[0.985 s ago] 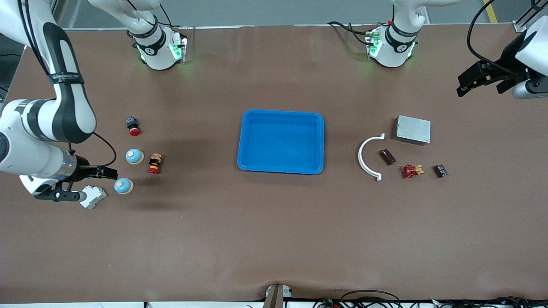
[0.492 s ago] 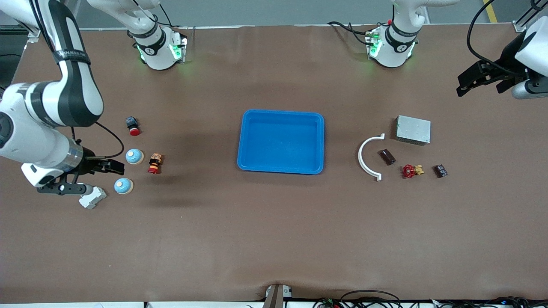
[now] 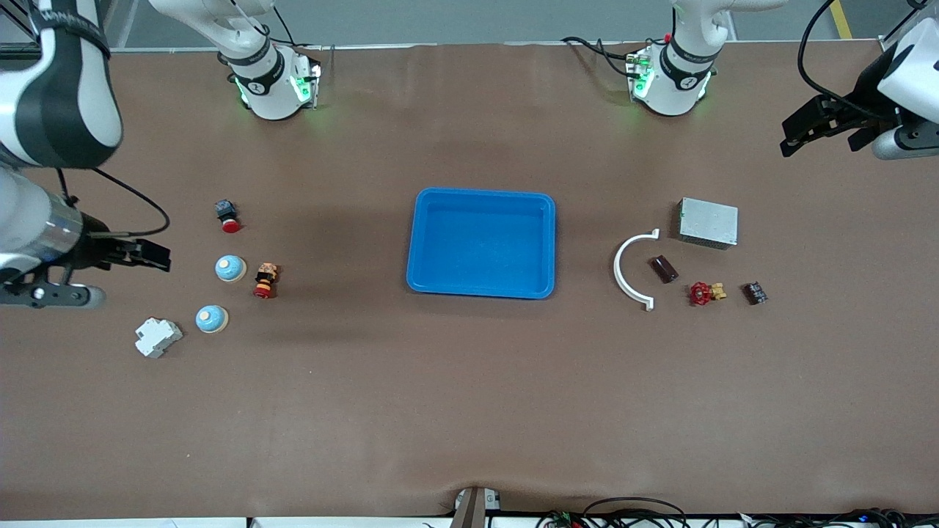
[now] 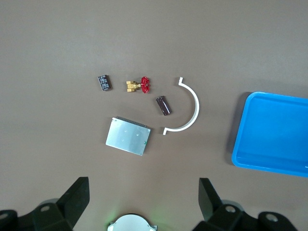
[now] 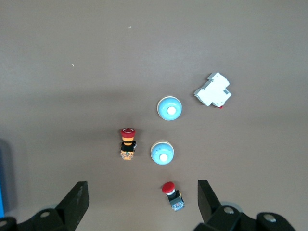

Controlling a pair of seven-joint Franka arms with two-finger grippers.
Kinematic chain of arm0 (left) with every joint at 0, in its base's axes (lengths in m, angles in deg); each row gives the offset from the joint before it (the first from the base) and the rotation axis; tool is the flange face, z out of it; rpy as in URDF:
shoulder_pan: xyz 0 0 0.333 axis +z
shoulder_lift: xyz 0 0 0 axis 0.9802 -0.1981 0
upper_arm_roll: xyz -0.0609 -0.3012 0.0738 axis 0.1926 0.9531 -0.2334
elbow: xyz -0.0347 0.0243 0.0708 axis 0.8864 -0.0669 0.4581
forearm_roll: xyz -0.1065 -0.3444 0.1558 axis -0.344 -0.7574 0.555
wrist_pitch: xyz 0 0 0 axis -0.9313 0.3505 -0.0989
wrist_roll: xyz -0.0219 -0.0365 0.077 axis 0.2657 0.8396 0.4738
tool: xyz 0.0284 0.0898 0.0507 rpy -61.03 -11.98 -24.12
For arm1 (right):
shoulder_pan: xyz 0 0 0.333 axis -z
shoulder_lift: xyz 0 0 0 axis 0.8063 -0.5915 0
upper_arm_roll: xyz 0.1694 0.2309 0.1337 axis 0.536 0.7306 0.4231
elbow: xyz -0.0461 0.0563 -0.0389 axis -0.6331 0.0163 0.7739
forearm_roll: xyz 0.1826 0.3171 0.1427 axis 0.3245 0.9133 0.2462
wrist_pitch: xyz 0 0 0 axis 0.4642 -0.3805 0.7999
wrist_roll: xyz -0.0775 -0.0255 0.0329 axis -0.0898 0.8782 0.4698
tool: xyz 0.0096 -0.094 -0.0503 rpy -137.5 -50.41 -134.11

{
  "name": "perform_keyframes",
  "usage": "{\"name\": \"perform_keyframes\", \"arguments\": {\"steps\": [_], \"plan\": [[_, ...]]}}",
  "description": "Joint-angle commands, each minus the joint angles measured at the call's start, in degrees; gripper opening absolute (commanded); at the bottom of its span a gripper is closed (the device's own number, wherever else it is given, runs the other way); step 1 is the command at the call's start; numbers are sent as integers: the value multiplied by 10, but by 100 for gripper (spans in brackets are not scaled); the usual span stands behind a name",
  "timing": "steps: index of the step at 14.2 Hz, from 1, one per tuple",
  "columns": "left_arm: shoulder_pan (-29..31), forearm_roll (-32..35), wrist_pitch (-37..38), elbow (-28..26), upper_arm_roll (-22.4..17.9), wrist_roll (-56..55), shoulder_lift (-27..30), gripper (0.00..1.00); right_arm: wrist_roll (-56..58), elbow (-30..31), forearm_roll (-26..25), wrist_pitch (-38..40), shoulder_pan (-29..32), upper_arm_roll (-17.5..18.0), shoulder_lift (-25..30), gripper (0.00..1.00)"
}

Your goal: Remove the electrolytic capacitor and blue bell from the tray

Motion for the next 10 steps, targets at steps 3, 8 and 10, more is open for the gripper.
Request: {"name": "perform_keyframes", "arguments": {"steps": [3, 8, 10], "plan": [[2, 2, -9, -29, 0, 10, 23, 100, 25, -12, -3, 22, 4, 0, 53, 100], [2, 11, -11, -37, 1, 9, 29, 100, 25, -11, 4, 54, 6, 0, 94, 100], [2, 11, -6, -36, 1, 7, 30, 100, 18, -11, 15, 68, 5, 0, 102, 100]]}}
